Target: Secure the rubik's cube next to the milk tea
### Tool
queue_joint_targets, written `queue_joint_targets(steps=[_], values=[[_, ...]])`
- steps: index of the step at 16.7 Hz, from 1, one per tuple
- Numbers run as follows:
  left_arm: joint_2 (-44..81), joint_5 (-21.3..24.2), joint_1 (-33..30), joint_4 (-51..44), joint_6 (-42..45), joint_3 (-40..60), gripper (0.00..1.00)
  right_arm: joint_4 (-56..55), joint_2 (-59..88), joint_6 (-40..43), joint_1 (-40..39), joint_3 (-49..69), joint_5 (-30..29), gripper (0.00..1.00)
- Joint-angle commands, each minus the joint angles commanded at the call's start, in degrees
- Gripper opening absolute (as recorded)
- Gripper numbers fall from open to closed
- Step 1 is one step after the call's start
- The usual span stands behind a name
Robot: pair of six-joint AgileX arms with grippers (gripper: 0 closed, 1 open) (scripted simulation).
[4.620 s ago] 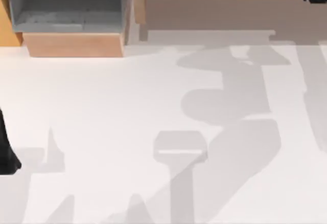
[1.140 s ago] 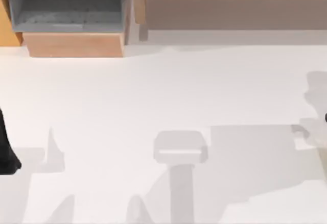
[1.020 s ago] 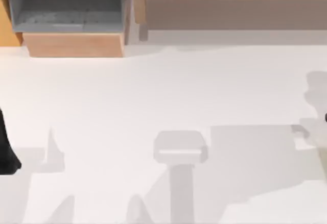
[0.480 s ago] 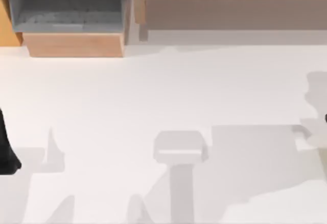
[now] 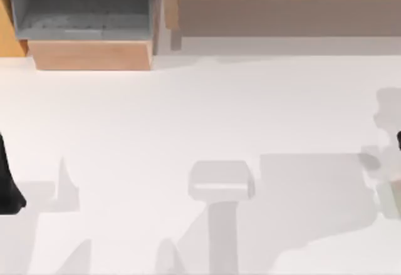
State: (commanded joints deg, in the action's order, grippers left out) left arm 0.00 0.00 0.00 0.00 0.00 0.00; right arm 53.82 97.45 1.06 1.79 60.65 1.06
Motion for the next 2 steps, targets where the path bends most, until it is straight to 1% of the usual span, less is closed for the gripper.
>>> queue_joint_targets(steps=[2], values=[[0.0,0.0,0.0,0.0,0.0,0.0,1.00,0.0,0.0,0.0,0.0,0.0,0.0,1.00]])
